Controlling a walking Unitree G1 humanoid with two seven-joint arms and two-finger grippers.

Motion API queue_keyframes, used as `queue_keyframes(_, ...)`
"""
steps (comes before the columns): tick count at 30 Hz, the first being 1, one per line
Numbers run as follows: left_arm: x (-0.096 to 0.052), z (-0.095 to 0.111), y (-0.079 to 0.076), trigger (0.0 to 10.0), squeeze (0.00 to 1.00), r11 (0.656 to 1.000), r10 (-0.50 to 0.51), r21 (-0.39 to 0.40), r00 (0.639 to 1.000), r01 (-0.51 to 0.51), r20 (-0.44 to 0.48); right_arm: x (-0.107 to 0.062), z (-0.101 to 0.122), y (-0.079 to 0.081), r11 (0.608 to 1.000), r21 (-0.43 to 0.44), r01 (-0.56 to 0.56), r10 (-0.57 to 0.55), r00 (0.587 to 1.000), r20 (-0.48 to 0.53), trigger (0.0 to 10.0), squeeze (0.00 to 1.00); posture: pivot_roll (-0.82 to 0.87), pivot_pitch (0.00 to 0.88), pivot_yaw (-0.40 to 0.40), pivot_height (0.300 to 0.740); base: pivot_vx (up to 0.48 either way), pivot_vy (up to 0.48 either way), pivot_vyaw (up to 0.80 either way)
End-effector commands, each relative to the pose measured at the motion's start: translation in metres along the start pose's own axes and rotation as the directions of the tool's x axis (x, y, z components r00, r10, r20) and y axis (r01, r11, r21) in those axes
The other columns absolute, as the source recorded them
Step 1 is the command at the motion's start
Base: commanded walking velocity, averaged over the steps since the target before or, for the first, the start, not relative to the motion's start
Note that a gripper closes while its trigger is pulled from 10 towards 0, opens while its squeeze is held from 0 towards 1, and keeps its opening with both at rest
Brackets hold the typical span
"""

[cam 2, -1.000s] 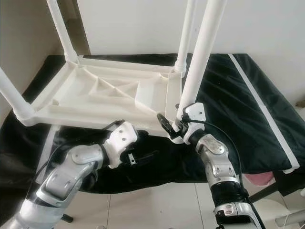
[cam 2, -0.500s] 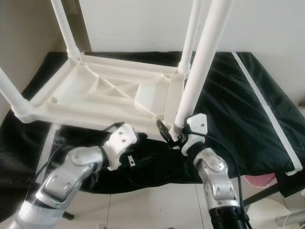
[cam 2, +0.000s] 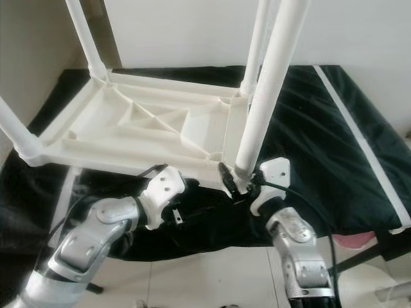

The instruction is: Building children table

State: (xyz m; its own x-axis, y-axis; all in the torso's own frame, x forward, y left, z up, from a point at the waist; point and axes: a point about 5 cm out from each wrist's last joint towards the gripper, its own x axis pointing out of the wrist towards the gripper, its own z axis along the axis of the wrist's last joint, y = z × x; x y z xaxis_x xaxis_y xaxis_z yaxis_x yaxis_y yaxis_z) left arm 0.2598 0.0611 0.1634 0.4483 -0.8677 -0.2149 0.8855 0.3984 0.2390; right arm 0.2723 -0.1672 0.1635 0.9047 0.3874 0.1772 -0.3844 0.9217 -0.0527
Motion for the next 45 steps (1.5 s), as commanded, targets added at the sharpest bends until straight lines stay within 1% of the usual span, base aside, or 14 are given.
queue_keyframes(1,0.002,0.000,-0.002,10.0,0.00,1.000,-0.024,-0.004,1.000,0.024,-0.006,0.000,-0.003,-0.006,1.000,-0.005,-0.015,0.015,1.000,-0.018,10.0,0.00,-0.01,0.119,0.018,0.740,0.000,0.000,0.00)
queue_keyframes(6,0.002,0.001,0.000,10.0,0.00,1.000,-0.027,0.002,1.000,0.027,-0.005,0.009,-0.010,-0.011,0.989,-0.045,-0.144,0.140,0.987,-0.080,10.0,0.00,0.00,0.106,0.017,0.740,0.000,0.000,0.00)
queue_keyframes(16,0.002,0.000,0.000,10.0,0.00,1.000,-0.025,0.006,1.000,0.025,-0.006,0.029,-0.020,0.002,0.962,-0.065,-0.265,0.256,0.958,-0.126,10.0,0.00,0.01,0.082,0.016,0.740,0.000,0.000,0.00)
queue_keyframes(17,0.002,0.000,0.000,10.0,0.00,1.000,-0.025,0.008,1.000,0.025,-0.006,0.029,-0.022,0.002,0.961,-0.064,-0.268,0.259,0.957,-0.130,4.9,0.00,0.01,0.078,0.015,0.740,0.000,0.000,0.00)
queue_keyframes(20,0.002,0.000,0.000,10.0,0.00,1.000,-0.023,0.009,1.000,0.023,-0.006,0.029,-0.025,0.000,0.961,-0.060,-0.272,0.262,0.956,-0.136,5.9,0.00,0.02,0.075,0.012,0.740,0.000,0.000,0.00)
queue_keyframes(21,0.002,0.000,0.000,10.0,0.00,1.000,-0.022,0.010,1.000,0.022,-0.007,0.028,-0.027,-0.001,0.961,-0.058,-0.269,0.259,0.956,-0.142,4.5,0.00,0.02,0.073,0.012,0.740,0.000,0.000,0.00)
queue_keyframes(22,0.001,-0.001,0.000,10.0,0.00,1.000,-0.021,0.009,1.000,0.021,-0.010,0.025,-0.030,-0.004,0.966,-0.053,-0.254,0.244,0.958,-0.152,0.0,0.00,0.02,0.071,0.012,0.740,0.000,0.000,0.00)
queue_keyframes(28,0.001,-0.003,-0.002,10.0,0.00,1.000,-0.026,0.005,1.000,0.026,-0.013,0.017,-0.034,-0.010,0.979,-0.024,-0.204,0.197,0.966,-0.166,0.0,0.00,0.01,0.071,0.014,0.740,0.000,0.000,0.00)
queue_keyframes(29,0.001,-0.003,-0.003,10.0,0.00,1.000,-0.029,0.006,0.999,0.029,-0.012,0.016,-0.035,-0.011,0.982,-0.017,-0.186,0.181,0.969,-0.171,2.4,0.00,0.01,0.071,0.017,0.740,0.000,0.000,0.00)
queue_keyframes(30,0.002,-0.003,-0.003,10.0,0.00,0.999,-0.031,0.005,0.999,0.031,-0.012,0.015,-0.036,-0.010,0.986,-0.013,-0.165,0.160,0.972,-0.172,9.3,0.00,0.00,0.072,0.020,0.740,0.000,0.000,0.00)
queue_keyframes(39,0.003,-0.002,-0.003,10.0,0.00,0.999,-0.040,0.007,0.999,0.040,-0.009,0.015,-0.042,-0.007,0.998,-0.043,-0.037,0.027,0.978,-0.209,10.0,0.00,-0.01,0.076,0.022,0.740,0.000,0.000,0.00)
queue_keyframes(42,0.004,-0.002,-0.003,10.0,0.00,0.999,-0.040,0.006,0.999,0.040,-0.007,0.018,-0.047,-0.005,0.990,-0.035,0.136,-0.140,0.960,-0.243,10.0,0.00,-0.01,0.079,0.019,0.740,0.000,0.000,0.00)
queue_keyframes(43,0.005,-0.002,-0.003,10.0,0.00,1.000,-0.031,0.005,1.000,0.031,-0.003,0.018,-0.052,-0.003,0.954,-0.029,0.298,-0.294,0.914,-0.279,10.0,0.00,-0.01,0.080,0.014,0.740,0.000,0.000,0.00)
queue_keyframes(45,0.005,-0.002,-0.003,10.0,0.00,1.000,-0.020,0.005,1.000,0.020,0.002,0.016,-0.056,-0.002,0.928,-0.035,0.372,-0.364,0.881,-0.302,10.0,0.00,-0.01,0.081,0.011,0.740,0.000,0.000,0.00)
